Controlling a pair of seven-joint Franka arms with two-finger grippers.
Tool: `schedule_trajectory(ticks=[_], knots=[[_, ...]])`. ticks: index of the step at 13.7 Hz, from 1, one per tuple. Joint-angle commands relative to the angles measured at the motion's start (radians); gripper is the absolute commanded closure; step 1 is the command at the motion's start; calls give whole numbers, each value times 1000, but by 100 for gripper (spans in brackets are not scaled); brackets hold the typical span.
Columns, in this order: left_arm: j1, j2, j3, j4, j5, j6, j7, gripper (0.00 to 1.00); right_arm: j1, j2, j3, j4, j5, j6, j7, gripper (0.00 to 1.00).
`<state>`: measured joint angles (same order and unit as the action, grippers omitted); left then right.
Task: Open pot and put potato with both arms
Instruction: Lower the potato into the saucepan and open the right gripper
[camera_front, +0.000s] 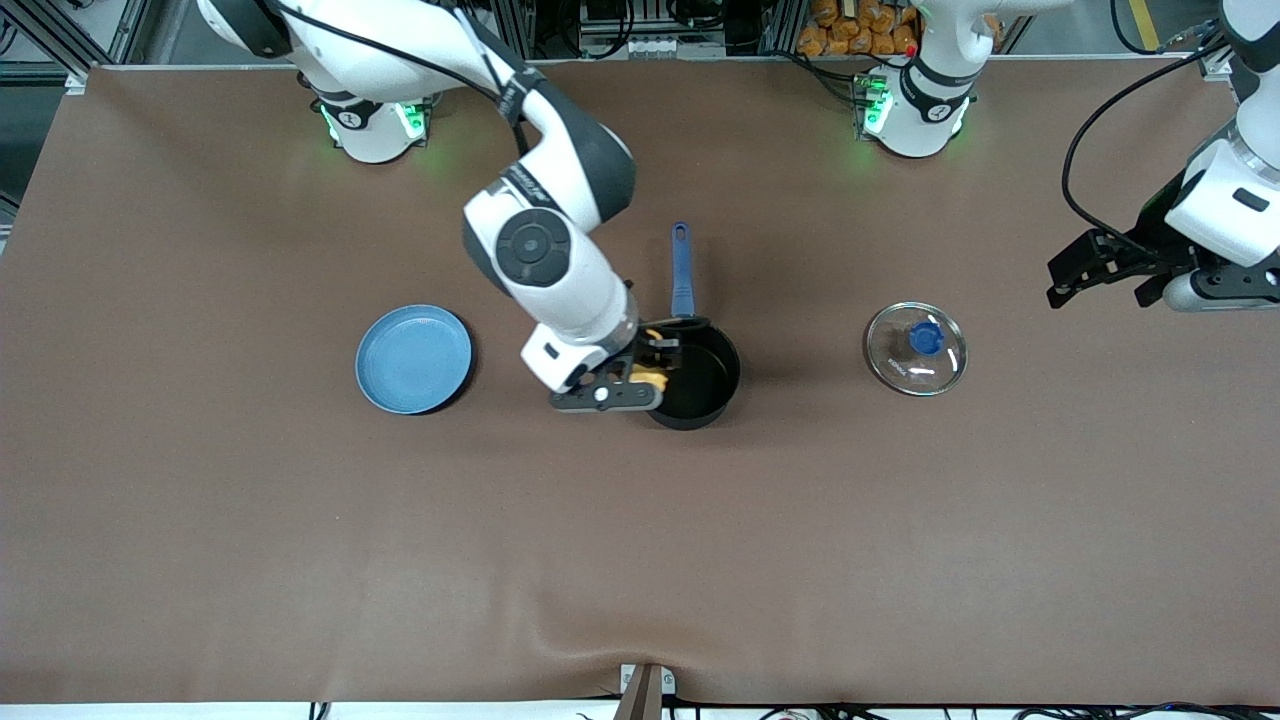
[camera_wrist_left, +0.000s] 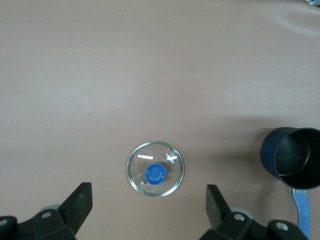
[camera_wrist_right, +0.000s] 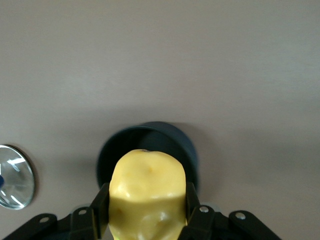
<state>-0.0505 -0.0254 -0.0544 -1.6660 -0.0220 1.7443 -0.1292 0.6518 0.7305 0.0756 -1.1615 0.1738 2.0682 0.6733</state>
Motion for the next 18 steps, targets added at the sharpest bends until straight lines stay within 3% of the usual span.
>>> schedule_trajectory(ticks=[1, 8, 18], knots=[[-12, 16, 15, 41, -18, -42, -12, 0, 58, 84, -11, 62, 4, 47, 58, 100], [4, 19, 13, 43, -18, -54, -9, 0, 114, 194, -19, 60, -37, 82, 58, 100], [0, 25, 10, 45, -18, -55, -9, 0, 129, 271, -19, 52, -73, 136, 58, 100]])
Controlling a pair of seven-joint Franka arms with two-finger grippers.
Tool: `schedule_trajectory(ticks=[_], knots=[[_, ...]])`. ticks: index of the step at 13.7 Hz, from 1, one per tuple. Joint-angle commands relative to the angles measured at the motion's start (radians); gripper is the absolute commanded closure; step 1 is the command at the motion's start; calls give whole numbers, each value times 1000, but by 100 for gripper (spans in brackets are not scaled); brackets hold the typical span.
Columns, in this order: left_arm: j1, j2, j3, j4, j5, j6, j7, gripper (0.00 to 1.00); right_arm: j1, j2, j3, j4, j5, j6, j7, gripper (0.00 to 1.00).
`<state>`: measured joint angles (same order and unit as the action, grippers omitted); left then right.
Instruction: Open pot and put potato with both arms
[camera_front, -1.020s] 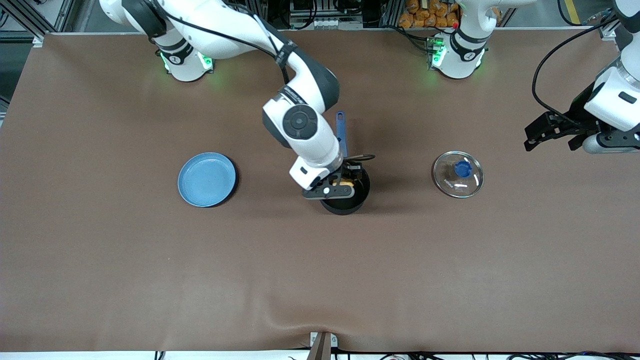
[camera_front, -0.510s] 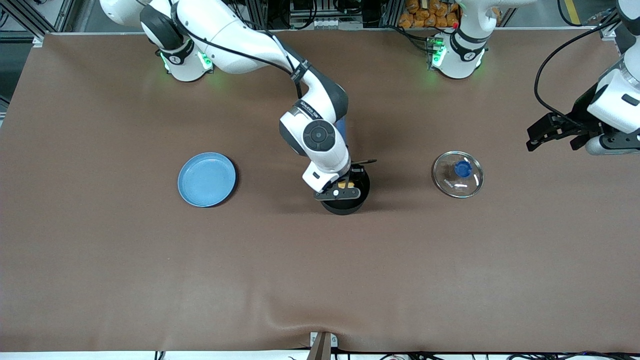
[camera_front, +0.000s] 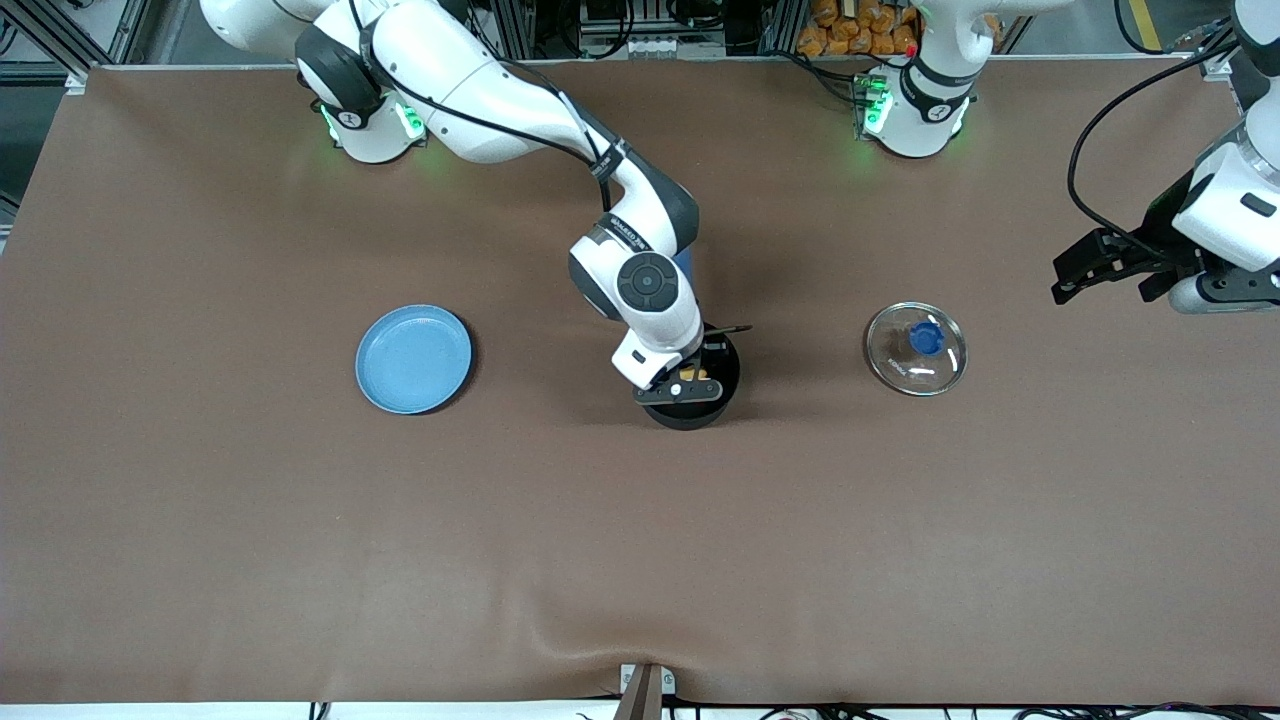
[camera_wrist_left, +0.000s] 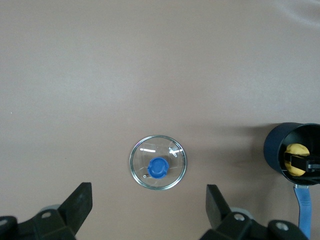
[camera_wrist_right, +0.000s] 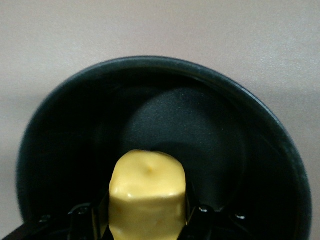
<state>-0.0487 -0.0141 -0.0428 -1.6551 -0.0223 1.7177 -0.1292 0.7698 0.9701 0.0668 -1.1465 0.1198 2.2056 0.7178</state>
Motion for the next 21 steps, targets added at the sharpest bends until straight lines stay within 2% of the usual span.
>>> schedule_trajectory(ticks=[1, 2, 3, 4, 5, 10, 15, 17, 20, 21], knots=[[-6, 14, -3, 35, -16, -29, -10, 0, 11, 41, -10, 39, -19, 0, 14, 100], [-4, 16, -5, 34, -16, -29, -6, 0, 11, 42, -10, 39, -19, 12, 14, 100], [3, 13, -2, 34, -18, -30, 5, 0, 11, 42, -10, 39, -17, 25, 15, 84], [7, 11, 1, 32, -22, -36, 10, 0, 11, 42, -9, 39, -17, 26, 19, 55], [15, 13, 0, 34, -33, -38, 10, 0, 11, 42, -8, 41, -17, 26, 17, 1], [15, 14, 0, 35, -33, -39, 10, 0, 3, -5, -8, 47, -16, -7, 17, 0], [10, 9, -20, 37, -31, -39, -4, 0, -47, -109, -2, 146, -8, -174, 17, 0], [12, 9, -20, 37, -31, -39, -4, 0, -67, -152, -12, 191, -18, -281, 19, 0], [12, 9, -20, 37, -31, -39, -4, 0, -93, -255, -62, 192, -147, -438, -3, 0], [12, 9, -20, 37, -31, -39, -4, 0, -113, -298, -79, 192, -170, -454, -7, 0]])
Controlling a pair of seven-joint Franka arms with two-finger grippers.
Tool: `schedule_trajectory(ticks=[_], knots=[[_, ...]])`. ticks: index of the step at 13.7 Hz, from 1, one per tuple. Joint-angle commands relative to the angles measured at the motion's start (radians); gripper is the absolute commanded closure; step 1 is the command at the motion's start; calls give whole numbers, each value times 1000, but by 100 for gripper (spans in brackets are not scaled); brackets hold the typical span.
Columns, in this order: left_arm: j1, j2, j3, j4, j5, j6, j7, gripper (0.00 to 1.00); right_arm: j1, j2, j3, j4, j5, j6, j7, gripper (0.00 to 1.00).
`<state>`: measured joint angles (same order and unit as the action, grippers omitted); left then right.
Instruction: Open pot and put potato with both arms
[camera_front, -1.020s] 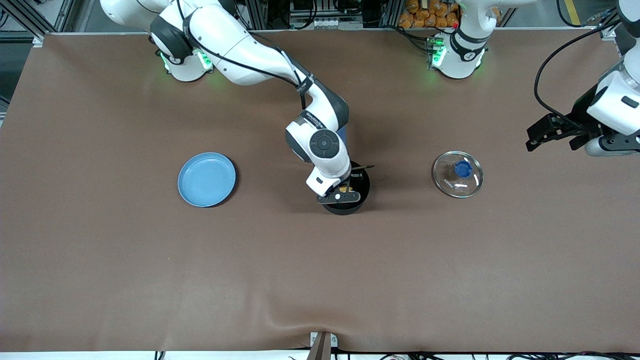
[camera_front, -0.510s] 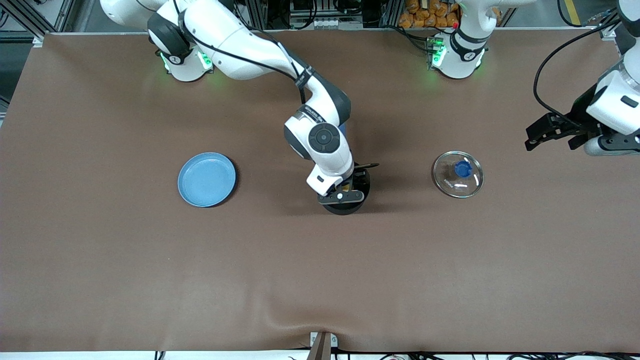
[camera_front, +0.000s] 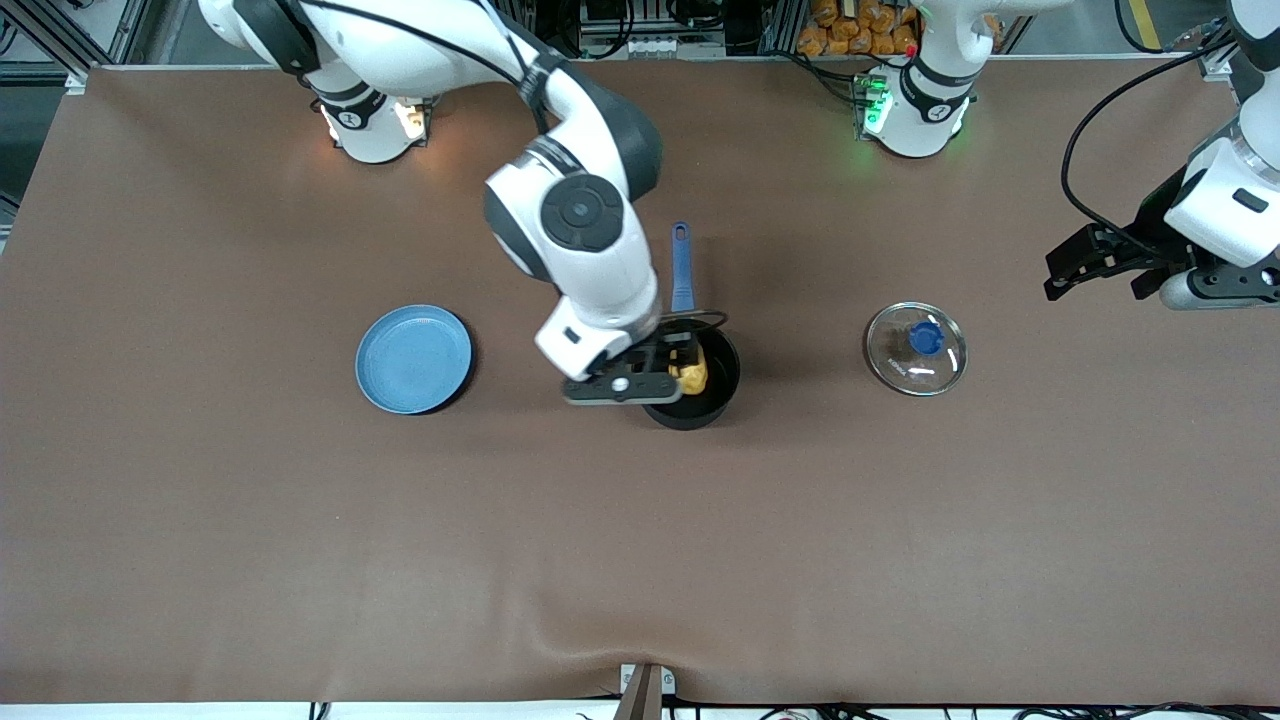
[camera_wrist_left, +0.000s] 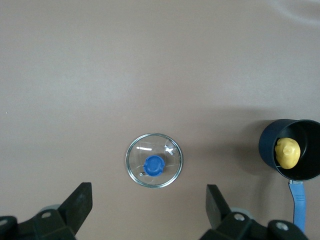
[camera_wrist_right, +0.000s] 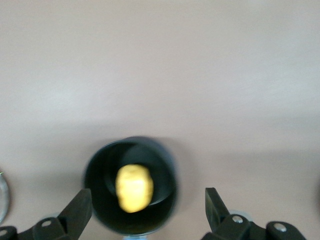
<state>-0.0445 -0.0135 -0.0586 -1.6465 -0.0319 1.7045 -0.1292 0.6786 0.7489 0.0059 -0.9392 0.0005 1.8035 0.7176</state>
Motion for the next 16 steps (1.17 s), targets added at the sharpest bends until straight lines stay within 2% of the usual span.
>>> schedule_trajectory(ticks=[1, 4, 6, 7, 8, 10, 13, 16], knots=[[8, 9, -4, 28, -22, -26, -4, 0, -58, -115, -23, -16, -48, -84, -6, 0], [9, 10, -4, 28, -22, -26, 0, 0, -183, -202, -5, -16, -39, -150, -15, 0], [9, 9, -4, 28, -22, -26, 0, 0, -328, -252, 136, -21, -42, -153, -4, 0], [9, 9, -4, 28, -20, -26, 0, 0, -391, -255, 185, -21, -43, -153, -13, 0], [9, 10, -4, 28, -20, -26, 2, 0, -437, -255, 206, -21, -40, -170, -20, 0], [9, 9, -3, 28, -20, -26, 3, 0, -488, -281, 203, -21, -43, -278, -52, 0], [11, 10, -3, 28, -20, -26, 5, 0, -554, -333, 203, -24, -56, -367, -102, 0], [11, 10, -3, 28, -20, -26, 5, 0, -689, -368, 299, -24, -60, -430, -176, 0]])
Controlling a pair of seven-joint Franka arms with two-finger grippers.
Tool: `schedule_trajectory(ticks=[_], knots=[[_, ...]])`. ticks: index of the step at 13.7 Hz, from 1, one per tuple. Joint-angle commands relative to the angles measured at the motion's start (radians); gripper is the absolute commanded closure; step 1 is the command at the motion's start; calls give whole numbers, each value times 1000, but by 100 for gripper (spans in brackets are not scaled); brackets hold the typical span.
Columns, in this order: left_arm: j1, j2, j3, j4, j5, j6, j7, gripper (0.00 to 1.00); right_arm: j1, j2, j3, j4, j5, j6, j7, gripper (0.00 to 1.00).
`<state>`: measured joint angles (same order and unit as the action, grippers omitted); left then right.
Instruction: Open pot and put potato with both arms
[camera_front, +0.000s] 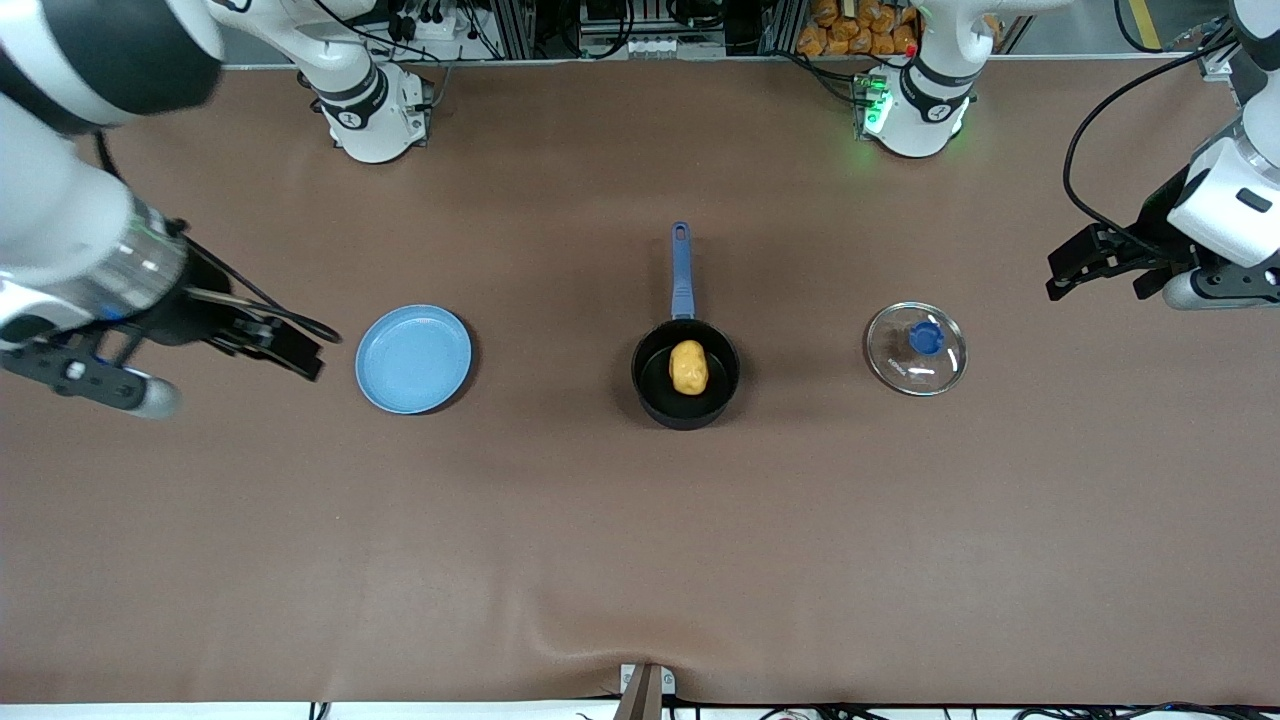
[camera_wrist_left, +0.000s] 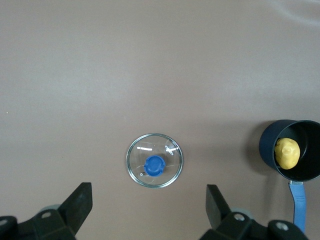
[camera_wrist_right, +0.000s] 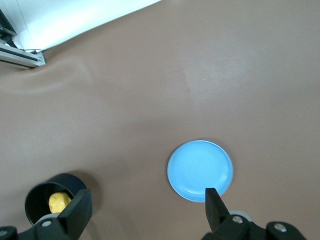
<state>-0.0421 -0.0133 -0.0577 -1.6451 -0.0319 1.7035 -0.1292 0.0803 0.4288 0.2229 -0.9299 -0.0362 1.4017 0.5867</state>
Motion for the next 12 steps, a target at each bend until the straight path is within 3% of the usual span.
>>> schedule_trajectory(ticks=[1, 4, 6, 9, 12], knots=[[8, 10, -4, 27, -20, -25, 6, 0, -106, -60, 84, -35, -25, -47, -59, 0], [8, 9, -4, 27, -19, -25, 6, 0, -132, -120, 78, -67, -39, -104, -134, 0], [8, 7, 2, 28, -17, -25, 8, 0, -131, -195, 64, -169, -45, -78, -140, 0], [10, 9, 5, 67, -14, -25, 3, 0, -76, -254, -58, -248, -34, -66, -304, 0], [30, 6, 7, 67, -22, -33, 6, 0, -77, -336, -118, -375, -25, -18, -408, 0]])
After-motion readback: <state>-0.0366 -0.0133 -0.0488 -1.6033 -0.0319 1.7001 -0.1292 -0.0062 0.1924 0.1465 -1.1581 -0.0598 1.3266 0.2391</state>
